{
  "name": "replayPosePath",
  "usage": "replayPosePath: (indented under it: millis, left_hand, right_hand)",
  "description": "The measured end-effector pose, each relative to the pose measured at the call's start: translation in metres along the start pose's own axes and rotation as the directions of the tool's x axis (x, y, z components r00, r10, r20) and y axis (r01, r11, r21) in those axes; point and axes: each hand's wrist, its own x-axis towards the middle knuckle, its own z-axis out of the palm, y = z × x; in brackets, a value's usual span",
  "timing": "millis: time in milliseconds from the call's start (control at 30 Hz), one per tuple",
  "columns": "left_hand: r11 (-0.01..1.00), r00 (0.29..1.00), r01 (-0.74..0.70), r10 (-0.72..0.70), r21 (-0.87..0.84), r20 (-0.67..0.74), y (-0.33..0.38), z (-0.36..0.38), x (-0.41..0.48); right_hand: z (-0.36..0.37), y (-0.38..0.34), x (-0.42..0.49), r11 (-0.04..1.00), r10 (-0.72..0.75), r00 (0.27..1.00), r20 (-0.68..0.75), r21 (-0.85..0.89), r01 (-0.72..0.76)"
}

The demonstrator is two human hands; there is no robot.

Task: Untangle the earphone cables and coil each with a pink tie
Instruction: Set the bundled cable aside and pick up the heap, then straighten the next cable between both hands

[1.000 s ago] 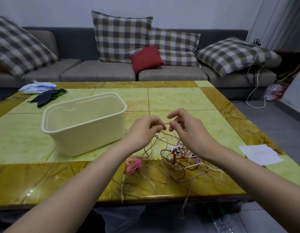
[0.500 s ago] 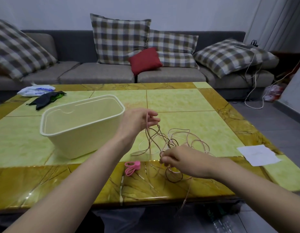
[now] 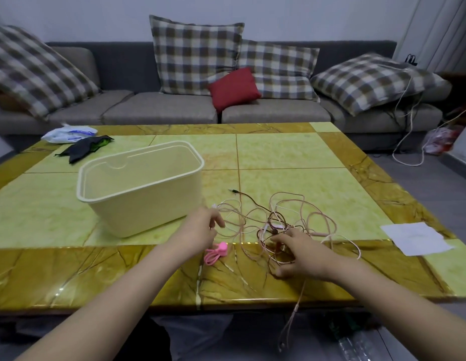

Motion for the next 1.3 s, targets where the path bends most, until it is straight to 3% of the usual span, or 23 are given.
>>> replayPosePath:
  millis: [200, 267, 533, 633, 767, 833, 933, 1000, 1067, 1167, 1300]
  left_hand:
    - [0.991, 0.994, -0.023, 0.009, 0.133, 0.111, -0.012, 0.03, -0.01]
    - [0.973, 0.996, -0.049, 0.031, 0.225, 0.082, -0.013, 0.036, -0.012]
    - [0.943, 0.994, -0.028, 0.062, 0.332, -0.094, -0.021, 0.025, -0.005]
    - [0.916, 0.995, -0.041, 0.073, 0.399, -0.064, -0.024, 0.024, -0.006]
    - [0.831, 0.965, -0.136, 0.235, 0.539, -0.119, -0.007, 0.034, -0.015]
    - [0.787, 0.919, -0.227, 0.368, 0.574, -0.141, 0.007, 0.036, -0.018]
    - [0.756, 0.848, -0.388, 0.517, 0.527, -0.118, 0.018, 0.047, -0.018]
    - [0.74, 0.813, -0.49, 0.578, 0.461, -0.063, 0.027, 0.056, -0.024]
    - [0.736, 0.799, -0.536, 0.6, 0.413, -0.032, 0.034, 0.068, -0.032]
    - [0.804, 0.874, -0.449, 0.486, 0.39, 0.004, 0.043, 0.078, -0.036]
    - [0.841, 0.919, -0.371, 0.394, 0.394, 0.025, 0.052, 0.074, -0.033]
  right_hand:
    - [0.003, -0.001, 0.01, 0.999, 0.016, 0.997, -0.071, -0.038, -0.019]
    - [0.002, 0.0, 0.012, 0.998, 0.024, 0.997, -0.079, -0.054, -0.028]
    - [0.0, 0.013, 0.022, 0.996, 0.075, 0.97, -0.23, -0.029, -0.083]
    - [-0.002, 0.01, 0.013, 0.996, -0.04, 0.974, -0.222, -0.082, 0.023]
    - [-0.004, 0.005, -0.012, 0.971, -0.231, 0.909, -0.347, -0.139, 0.194]
    - [-0.007, 0.007, -0.025, 0.963, -0.261, 0.913, -0.312, -0.156, 0.221]
    - [-0.007, 0.017, -0.036, 0.952, -0.259, 0.966, -0.025, -0.174, 0.251]
    - [-0.004, 0.027, -0.04, 0.953, -0.241, 0.964, 0.114, -0.16, 0.257]
    - [0.0, 0.035, -0.042, 0.96, -0.226, 0.968, 0.106, -0.147, 0.24]
    - [0.005, 0.041, -0.041, 0.965, -0.201, 0.978, 0.054, -0.163, 0.207]
    - [0.008, 0.037, -0.04, 0.966, -0.228, 0.969, -0.1, -0.147, 0.212]
